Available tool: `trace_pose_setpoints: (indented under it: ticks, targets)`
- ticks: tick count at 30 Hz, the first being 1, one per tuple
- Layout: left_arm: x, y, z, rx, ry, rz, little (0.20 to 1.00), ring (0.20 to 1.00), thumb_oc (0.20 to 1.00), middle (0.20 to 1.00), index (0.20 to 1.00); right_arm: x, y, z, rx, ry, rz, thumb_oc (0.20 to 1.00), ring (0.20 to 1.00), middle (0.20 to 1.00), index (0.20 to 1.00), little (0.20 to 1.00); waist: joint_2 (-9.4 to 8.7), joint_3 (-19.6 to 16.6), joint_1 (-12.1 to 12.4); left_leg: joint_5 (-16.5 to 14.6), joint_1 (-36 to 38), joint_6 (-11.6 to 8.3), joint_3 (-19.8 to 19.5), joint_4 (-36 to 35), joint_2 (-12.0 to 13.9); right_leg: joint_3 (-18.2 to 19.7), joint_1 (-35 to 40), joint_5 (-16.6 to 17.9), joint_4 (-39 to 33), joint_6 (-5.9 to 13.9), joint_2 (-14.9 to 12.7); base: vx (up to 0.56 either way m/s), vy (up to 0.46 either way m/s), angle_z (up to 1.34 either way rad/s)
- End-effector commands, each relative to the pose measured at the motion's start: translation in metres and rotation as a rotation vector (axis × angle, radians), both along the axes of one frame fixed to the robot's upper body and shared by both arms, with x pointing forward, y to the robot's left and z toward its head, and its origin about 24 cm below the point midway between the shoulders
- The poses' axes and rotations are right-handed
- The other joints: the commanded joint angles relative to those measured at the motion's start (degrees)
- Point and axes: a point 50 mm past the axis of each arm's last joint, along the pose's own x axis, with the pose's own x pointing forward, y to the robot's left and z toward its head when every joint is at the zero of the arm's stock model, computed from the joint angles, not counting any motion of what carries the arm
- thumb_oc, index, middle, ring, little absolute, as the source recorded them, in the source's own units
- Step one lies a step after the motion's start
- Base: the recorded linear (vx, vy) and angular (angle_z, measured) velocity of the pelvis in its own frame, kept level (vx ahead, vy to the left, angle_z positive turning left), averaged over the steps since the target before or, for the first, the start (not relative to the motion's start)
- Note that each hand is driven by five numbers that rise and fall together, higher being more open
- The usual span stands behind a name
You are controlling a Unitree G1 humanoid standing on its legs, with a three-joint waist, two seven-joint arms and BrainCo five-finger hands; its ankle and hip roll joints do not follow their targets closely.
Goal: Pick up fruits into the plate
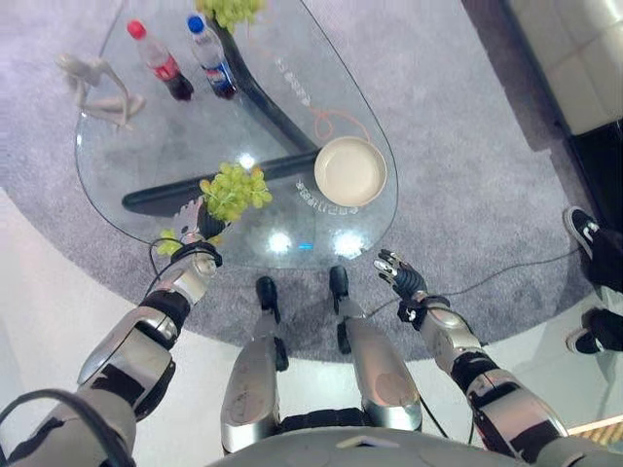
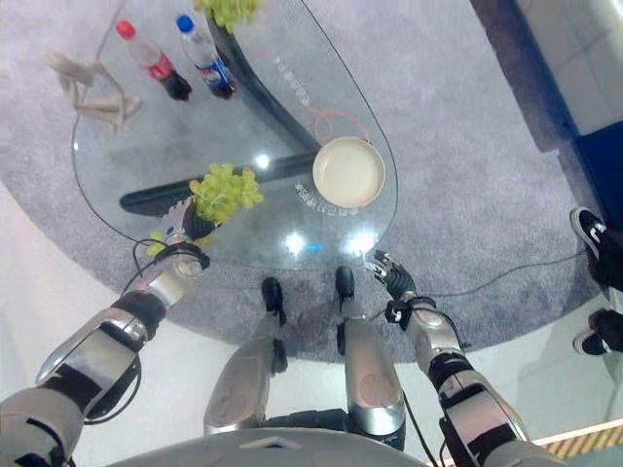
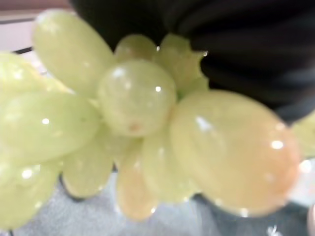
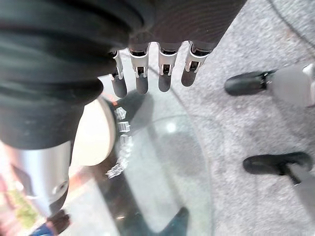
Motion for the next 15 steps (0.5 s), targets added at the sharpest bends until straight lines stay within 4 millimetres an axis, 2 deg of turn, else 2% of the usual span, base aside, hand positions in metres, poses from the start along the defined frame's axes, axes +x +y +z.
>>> trace_pose_setpoints:
  ticks: [1,5,10,15]
  targets:
    - [-0.007,0.010,0.001,-0.005,0.024,-0.041,0.200,0.200,0.200,0.200,0.200,-0.014,-0.010,0.003,0.043,-0.043,-0.007,1.000,1.000,1.000,1.000,1.000,0.99,-8.21,0.39,-12.38,2.09,-0.01,-2.56,5.75,-2.14,-0.38,1.33,-9.32,6.16,1.67,-0.77,0.14,0.010,0.03]
    - [-0.021,0.020,0.007,0.017,0.052,-0.104,0.200,0.200,0.200,0.200,0.200,-0.017,-0.010,0.018,0.101,-0.111,0.011,1.000,1.000,1.000,1.000,1.000,1.05,-11.86,0.53,-13.19,5.34,0.24,-2.27,5.72,-2.26,-0.63,5.53,-9.42,4.57,1.88,-1.35,0.14,0.003,0.03]
    - [-0.038,0.031,0.025,0.129,0.064,-0.220,0.200,0.200,0.200,0.200,0.200,-0.022,-0.011,0.038,0.172,-0.195,0.065,1.000,1.000,1.000,1.000,1.000,1.15,-16.76,1.39,-14.02,9.92,0.66,-2.10,4.61,-2.39,-1.51,11.00,-9.36,1.96,2.40,-1.94,0.16,-0.016,0.06]
    - [-0.041,0.037,0.059,0.320,0.058,-0.362,0.200,0.200,0.200,0.200,0.200,-0.015,-0.016,0.067,0.155,-0.274,0.208,1.000,1.000,1.000,1.000,1.000,0.73,-19.79,2.46,-14.61,13.40,0.86,-2.22,3.21,-2.44,-3.13,15.13,-9.59,0.04,2.86,-2.30,0.09,-0.032,0.09]
